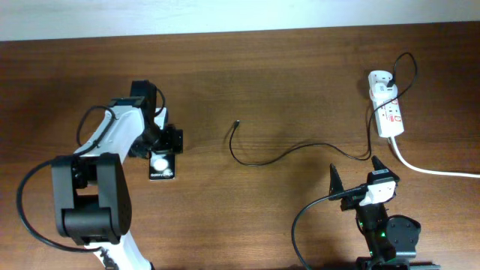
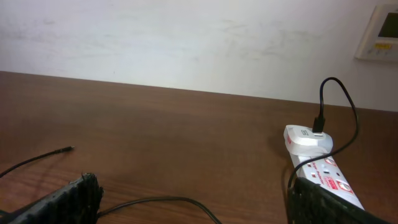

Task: Plug charger to phone and switch on socket
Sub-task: 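Reach the left gripper down and grasp the black phone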

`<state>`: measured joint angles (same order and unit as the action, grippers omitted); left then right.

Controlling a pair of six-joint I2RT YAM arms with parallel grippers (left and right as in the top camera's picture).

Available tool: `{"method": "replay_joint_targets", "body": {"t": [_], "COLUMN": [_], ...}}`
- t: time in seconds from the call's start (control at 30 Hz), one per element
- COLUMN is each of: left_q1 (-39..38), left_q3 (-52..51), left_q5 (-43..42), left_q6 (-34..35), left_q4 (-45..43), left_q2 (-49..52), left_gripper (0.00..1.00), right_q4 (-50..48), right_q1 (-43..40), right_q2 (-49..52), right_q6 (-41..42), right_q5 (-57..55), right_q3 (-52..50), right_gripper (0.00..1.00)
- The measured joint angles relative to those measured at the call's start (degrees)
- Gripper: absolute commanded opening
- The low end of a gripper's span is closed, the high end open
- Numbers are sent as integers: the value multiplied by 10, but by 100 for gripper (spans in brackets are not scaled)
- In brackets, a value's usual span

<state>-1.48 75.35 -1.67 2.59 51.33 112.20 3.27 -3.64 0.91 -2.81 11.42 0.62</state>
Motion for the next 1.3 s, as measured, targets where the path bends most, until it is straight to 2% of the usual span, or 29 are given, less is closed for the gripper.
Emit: {"method": "replay_joint_targets", "body": {"t": [0.37, 0.7, 0.73, 0.93, 1.13, 1.3], "left_q1": [0, 0, 0, 0, 1, 1], "left_q3": [-29, -39, -39, -45, -55, -54], "left_q5": [11, 17, 17, 17, 14, 13], "left_q6": [3, 5, 5, 5, 5, 7], "left_q4": [-46, -58, -58, -63, -75, -71], "left_q2": [0, 0, 0, -3, -10, -10], "left_gripper": [93, 84, 80, 79, 73, 73], "right_q4": [0, 0, 0, 0, 0, 0], "right_q1": [0, 0, 0, 0, 0, 0], "right_q2": [0, 0, 0, 0, 0, 0], "right_q6": [0, 0, 0, 0, 0, 0], "right_q5": [0, 0, 0, 0, 0, 0], "right_q3": [0, 0, 0, 0, 0, 0], "right_gripper": [98, 99, 99, 99, 99, 99]}}
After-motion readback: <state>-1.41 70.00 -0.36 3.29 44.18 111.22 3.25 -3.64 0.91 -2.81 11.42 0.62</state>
